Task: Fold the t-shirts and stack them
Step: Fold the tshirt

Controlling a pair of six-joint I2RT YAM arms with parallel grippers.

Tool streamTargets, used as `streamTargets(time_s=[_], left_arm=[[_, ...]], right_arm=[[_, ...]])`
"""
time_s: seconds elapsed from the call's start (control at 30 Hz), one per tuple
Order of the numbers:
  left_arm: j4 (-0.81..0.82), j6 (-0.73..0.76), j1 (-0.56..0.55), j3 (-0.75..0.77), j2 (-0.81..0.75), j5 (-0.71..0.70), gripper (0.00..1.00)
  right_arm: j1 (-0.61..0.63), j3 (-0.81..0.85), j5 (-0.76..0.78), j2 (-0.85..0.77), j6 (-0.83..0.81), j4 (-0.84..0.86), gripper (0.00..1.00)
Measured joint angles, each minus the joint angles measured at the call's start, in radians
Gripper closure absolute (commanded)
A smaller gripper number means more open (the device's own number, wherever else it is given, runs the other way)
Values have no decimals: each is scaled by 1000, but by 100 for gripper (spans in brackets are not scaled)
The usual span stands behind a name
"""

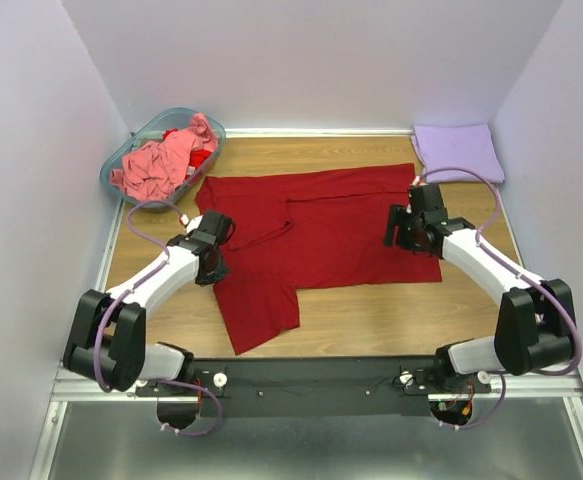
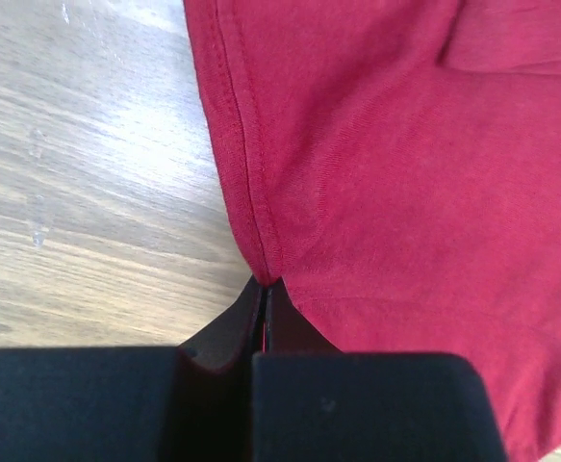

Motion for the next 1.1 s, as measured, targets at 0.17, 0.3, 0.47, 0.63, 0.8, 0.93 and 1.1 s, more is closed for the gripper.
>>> streamTargets(time_s=[0.17,0.3,0.47,0.63,0.8,0.93,1.1], left_arm=[[23,32,0,-25,-71,9,100],[47,53,-2,-30,-113,22,100],[70,72,-11,-33,-149,42,100],[83,84,-11,-35,-174,57,100],[93,91,-11,-35,-182,66,100],[93,92,-11,-35,-186,72,100],[94,93,-11,-35,-186,74,100]], right_arm=[[-159,-80,48,-17,53,-13,22],[-376,-150,48,-69,109,-29,27],[-451,-182,48,-94,142,-58,34],[-474,-188,28,-64,163,-61,39],[-474,-216,-2,-32,172,-62,43],[-475,-224,-9,-29,177,-62,48],[-476,-226,-10,-29,176,-62,52]])
